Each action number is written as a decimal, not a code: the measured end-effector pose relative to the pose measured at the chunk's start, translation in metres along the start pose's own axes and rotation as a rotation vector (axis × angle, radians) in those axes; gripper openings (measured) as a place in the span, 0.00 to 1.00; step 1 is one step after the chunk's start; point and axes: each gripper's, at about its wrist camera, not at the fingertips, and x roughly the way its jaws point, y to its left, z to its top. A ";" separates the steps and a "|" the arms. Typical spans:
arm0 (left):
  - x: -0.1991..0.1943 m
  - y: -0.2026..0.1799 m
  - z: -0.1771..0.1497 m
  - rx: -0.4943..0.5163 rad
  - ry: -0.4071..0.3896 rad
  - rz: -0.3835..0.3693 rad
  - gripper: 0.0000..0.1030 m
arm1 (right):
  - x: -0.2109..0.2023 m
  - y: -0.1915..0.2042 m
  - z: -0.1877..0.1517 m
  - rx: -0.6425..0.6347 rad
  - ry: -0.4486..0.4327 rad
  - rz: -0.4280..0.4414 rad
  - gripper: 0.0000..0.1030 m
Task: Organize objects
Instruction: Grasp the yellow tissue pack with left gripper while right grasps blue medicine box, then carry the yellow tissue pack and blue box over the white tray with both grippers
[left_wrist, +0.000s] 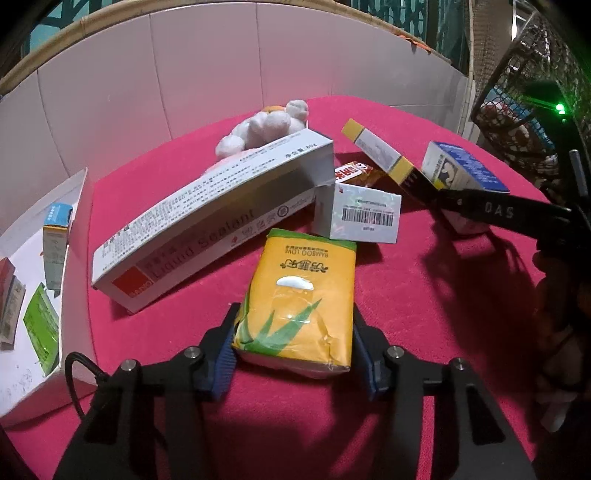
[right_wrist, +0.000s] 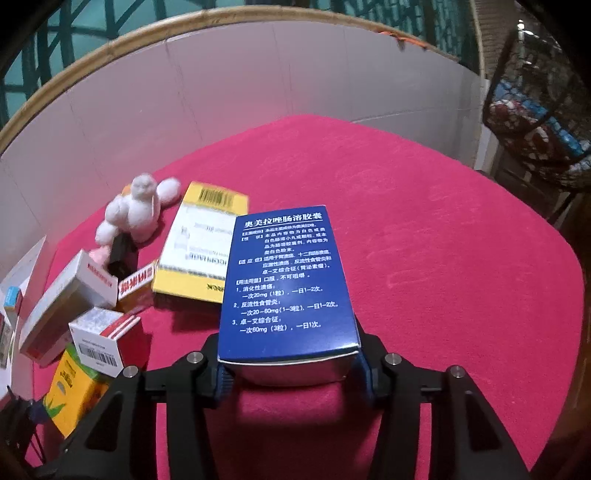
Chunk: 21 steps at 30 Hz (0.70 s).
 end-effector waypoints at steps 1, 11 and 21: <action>0.000 0.001 0.000 0.001 -0.002 0.001 0.50 | -0.003 -0.001 -0.003 0.010 -0.016 0.002 0.53; -0.010 -0.004 0.002 0.011 -0.056 0.049 0.50 | -0.011 -0.003 -0.001 0.022 -0.069 -0.008 0.53; -0.042 0.003 -0.004 -0.037 -0.227 0.092 0.50 | -0.044 0.029 -0.008 -0.117 -0.262 -0.061 0.53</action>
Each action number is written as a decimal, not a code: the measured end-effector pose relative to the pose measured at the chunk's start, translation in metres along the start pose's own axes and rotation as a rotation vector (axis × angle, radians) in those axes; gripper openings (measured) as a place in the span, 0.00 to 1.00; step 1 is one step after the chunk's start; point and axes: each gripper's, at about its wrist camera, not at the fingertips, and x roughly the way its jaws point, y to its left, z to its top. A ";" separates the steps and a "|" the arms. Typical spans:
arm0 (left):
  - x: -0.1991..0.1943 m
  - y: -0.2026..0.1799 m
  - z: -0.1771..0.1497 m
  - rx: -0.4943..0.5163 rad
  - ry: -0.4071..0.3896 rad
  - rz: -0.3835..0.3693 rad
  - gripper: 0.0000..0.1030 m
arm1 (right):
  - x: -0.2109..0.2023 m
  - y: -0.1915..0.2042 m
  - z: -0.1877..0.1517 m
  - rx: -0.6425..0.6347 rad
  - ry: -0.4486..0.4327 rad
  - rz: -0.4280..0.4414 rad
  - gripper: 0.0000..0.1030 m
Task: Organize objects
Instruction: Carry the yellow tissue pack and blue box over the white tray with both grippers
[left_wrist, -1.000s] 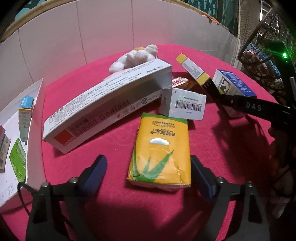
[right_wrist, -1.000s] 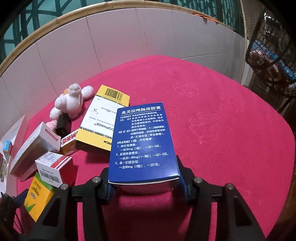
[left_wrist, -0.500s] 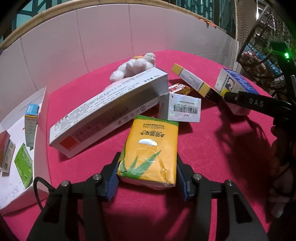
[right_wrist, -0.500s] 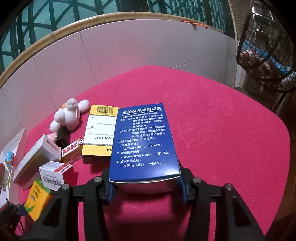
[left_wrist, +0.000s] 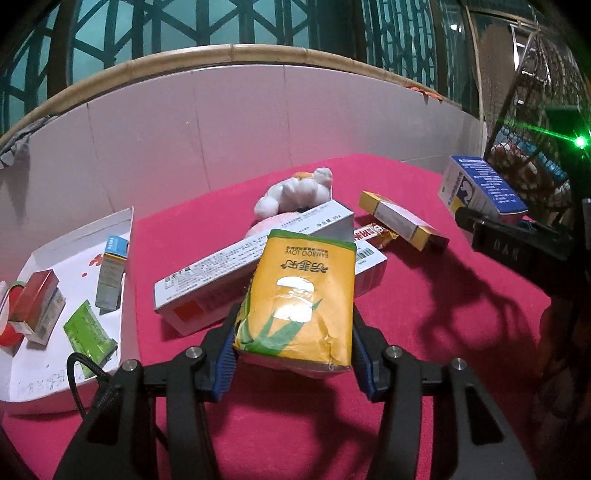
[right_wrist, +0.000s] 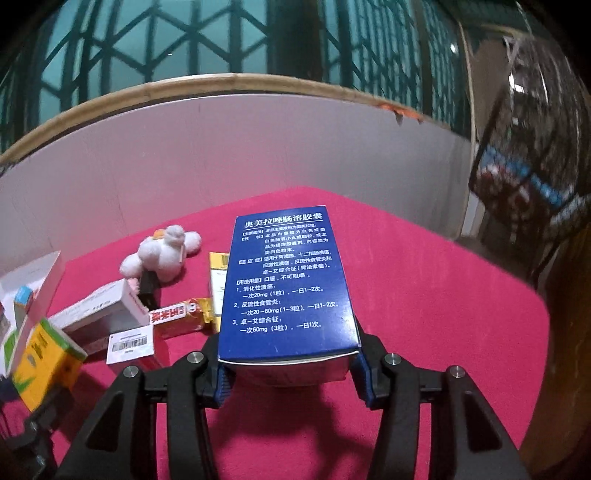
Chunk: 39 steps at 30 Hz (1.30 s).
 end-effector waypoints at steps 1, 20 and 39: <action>-0.001 0.001 0.000 -0.005 -0.007 0.001 0.50 | -0.001 0.003 0.000 -0.016 -0.010 -0.006 0.53; -0.046 0.032 0.004 -0.085 -0.083 0.012 0.50 | -0.053 0.041 -0.002 -0.071 -0.068 0.119 0.53; -0.083 0.075 0.008 -0.152 -0.129 0.066 0.50 | -0.079 0.087 -0.004 -0.133 -0.030 0.256 0.54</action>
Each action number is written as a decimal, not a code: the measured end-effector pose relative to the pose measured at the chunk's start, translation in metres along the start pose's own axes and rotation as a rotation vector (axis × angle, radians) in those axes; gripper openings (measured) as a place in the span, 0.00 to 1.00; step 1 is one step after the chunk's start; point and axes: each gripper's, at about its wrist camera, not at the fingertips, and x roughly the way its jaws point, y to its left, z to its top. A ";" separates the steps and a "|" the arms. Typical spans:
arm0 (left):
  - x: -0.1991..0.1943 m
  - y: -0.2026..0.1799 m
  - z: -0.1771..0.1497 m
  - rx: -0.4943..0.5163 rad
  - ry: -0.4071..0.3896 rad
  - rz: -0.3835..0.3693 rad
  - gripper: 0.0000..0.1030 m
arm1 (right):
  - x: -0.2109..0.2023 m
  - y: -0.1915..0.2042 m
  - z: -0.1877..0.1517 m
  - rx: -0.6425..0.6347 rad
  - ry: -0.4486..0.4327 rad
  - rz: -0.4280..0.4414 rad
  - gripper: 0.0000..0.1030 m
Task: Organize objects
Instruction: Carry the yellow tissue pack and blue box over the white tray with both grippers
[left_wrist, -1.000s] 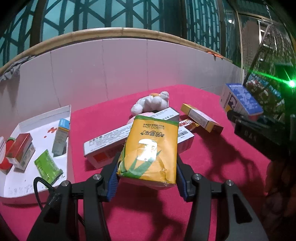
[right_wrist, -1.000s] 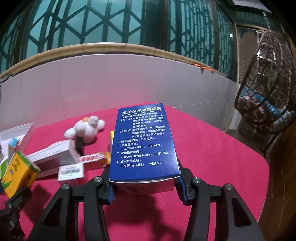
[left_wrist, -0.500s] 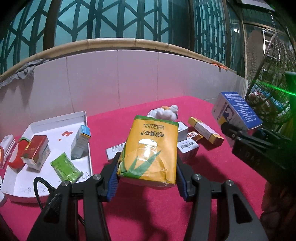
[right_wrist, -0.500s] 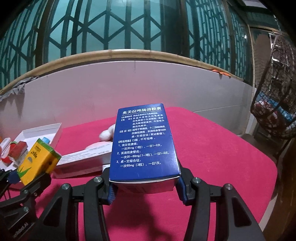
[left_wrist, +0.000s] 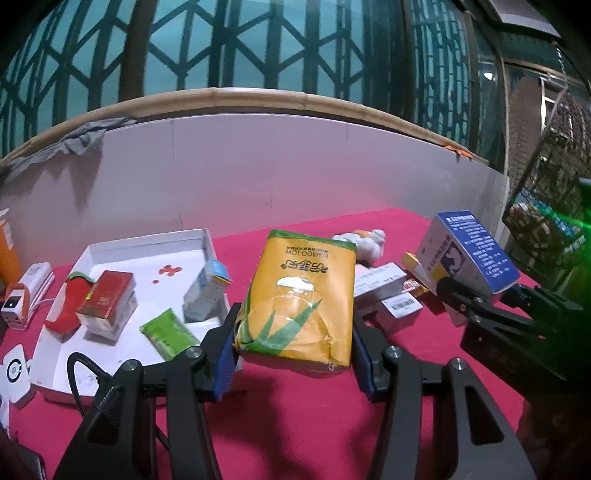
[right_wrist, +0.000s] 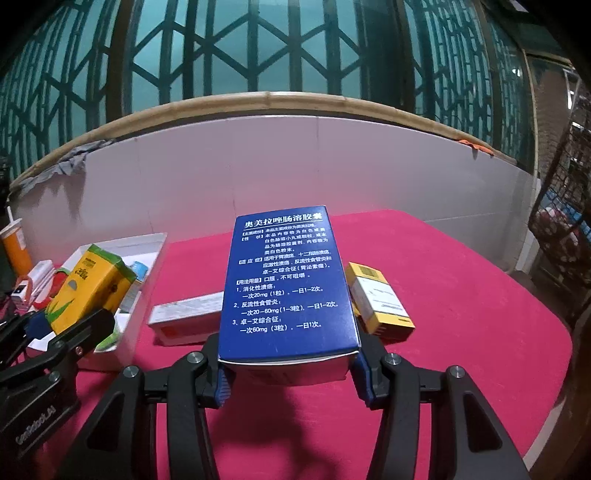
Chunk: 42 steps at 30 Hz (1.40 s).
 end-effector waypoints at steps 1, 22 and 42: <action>-0.001 0.003 0.001 -0.005 -0.001 0.004 0.50 | -0.001 0.003 0.001 -0.004 -0.002 0.007 0.54; -0.027 0.067 0.005 -0.103 -0.040 0.087 0.50 | -0.013 0.074 0.010 -0.144 -0.013 0.089 0.54; -0.038 0.127 0.015 -0.166 -0.054 0.198 0.50 | -0.014 0.146 0.027 -0.229 -0.044 0.178 0.54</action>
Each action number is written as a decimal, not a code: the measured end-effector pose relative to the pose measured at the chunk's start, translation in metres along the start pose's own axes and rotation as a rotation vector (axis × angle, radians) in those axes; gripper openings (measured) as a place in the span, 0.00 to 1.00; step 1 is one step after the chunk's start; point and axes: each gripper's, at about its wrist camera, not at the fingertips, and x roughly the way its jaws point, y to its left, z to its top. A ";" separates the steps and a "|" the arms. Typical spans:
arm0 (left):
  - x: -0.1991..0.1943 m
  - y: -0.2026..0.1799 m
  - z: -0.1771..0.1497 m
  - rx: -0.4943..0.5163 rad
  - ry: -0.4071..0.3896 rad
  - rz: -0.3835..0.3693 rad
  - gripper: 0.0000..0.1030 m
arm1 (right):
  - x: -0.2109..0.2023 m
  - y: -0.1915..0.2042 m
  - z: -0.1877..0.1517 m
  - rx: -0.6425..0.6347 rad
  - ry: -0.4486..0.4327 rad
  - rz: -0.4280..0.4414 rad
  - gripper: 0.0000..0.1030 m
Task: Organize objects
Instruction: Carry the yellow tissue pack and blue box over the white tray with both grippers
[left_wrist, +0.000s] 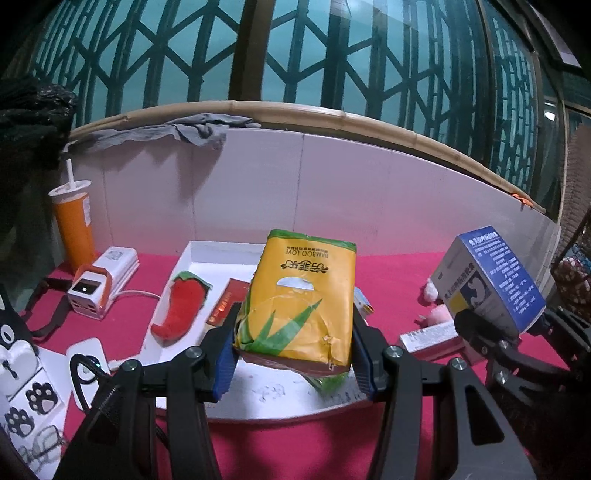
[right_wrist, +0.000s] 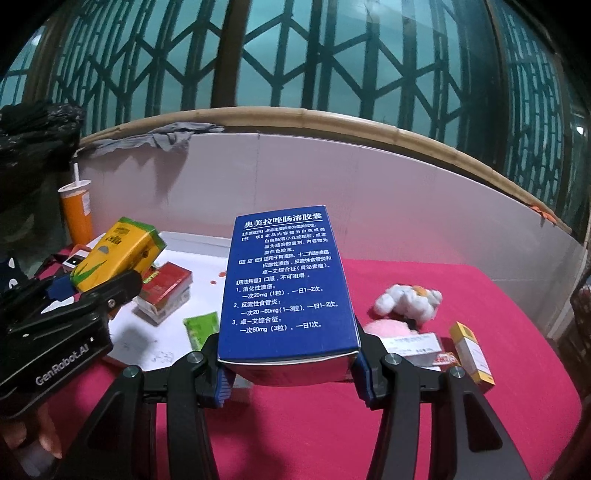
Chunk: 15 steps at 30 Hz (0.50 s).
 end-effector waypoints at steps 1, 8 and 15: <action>0.001 0.002 0.002 -0.002 -0.002 0.005 0.50 | 0.002 0.003 0.002 -0.003 0.002 0.004 0.54; 0.003 0.015 0.019 -0.013 -0.025 0.037 0.50 | 0.009 0.021 0.013 -0.032 -0.006 0.019 0.54; 0.015 0.031 0.037 -0.046 -0.011 0.044 0.50 | 0.018 0.033 0.026 -0.038 -0.002 0.048 0.54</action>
